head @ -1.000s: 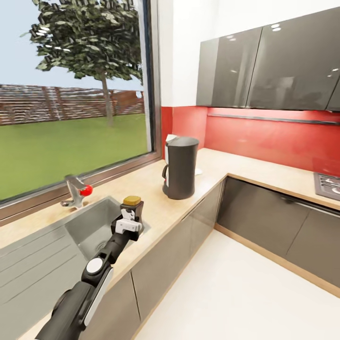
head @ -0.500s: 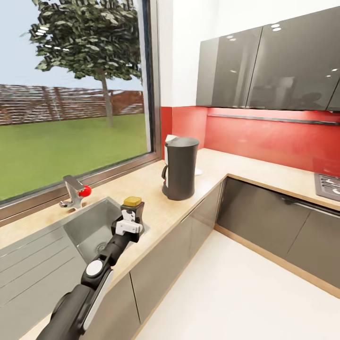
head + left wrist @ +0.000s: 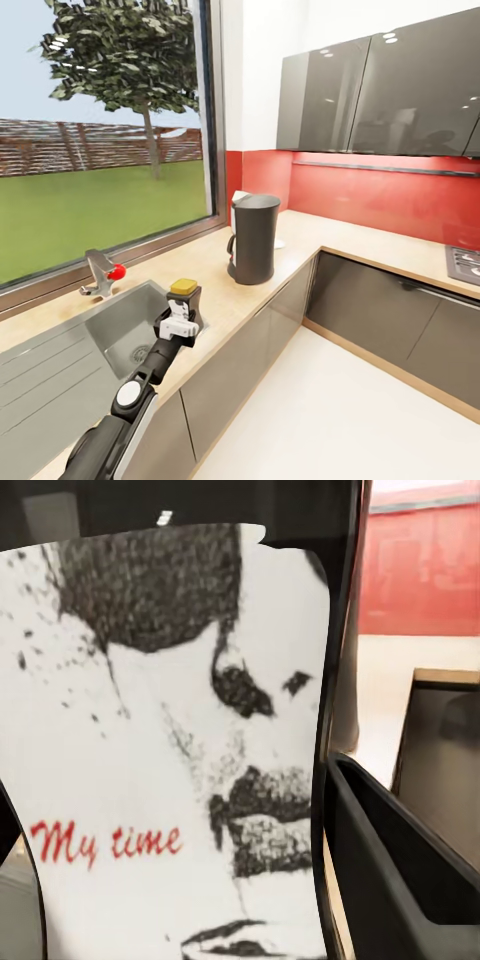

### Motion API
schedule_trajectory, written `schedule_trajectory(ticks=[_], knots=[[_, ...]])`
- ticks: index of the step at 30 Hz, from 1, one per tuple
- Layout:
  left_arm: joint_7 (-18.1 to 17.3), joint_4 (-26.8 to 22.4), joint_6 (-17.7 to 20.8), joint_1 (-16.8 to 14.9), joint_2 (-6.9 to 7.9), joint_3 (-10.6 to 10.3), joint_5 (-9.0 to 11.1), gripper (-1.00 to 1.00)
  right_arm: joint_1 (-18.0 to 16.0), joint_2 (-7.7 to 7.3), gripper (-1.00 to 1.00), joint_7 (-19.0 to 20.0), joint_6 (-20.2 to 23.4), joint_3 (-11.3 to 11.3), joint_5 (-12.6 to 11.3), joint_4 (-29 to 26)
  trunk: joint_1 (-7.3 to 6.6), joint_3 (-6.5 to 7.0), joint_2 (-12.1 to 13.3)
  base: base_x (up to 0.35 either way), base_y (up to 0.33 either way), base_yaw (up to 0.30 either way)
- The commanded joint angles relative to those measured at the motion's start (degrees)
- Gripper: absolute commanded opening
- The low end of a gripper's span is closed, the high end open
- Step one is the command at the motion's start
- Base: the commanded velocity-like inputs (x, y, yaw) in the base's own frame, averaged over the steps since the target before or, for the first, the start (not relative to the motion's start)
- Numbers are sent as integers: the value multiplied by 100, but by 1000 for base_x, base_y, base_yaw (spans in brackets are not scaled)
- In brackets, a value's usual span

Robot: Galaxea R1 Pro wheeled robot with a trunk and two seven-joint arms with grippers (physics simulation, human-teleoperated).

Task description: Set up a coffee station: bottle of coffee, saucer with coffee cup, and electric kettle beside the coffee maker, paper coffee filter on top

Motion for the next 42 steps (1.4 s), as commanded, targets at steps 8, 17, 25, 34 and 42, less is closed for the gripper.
schedule_trajectory(ticks=[8, 17, 25, 34, 42], knots=[[-7, 19, -9, 12, -20, 2, 2, -100, -3, 3, 100, 1, -19, -46, 43, 4, 6, -12, -11, 304, -31, 0], [30, 58, 14, 13, -14, 26, 9, -100, -3, -1, 100, 1, -25, -45, 59, 5, 6, -12, -11, 333, -1, 0], [58, 59, -7, 13, -24, 0, 4, -100, -3, -1, 100, 1, -25, -45, 53, 5, 6, -12, -11, 317, -28, 0], [570, 56, -34, 21, -32, -40, 18, -100, -3, -1, 100, 1, -25, -44, 52, 13, 6, -12, -11, 53, -241, 0], [608, 51, -48, 22, -21, -13, 11, -100, -3, -1, 100, 1, -24, -41, 52, 12, 6, -12, -11, 2, -272, 4]])
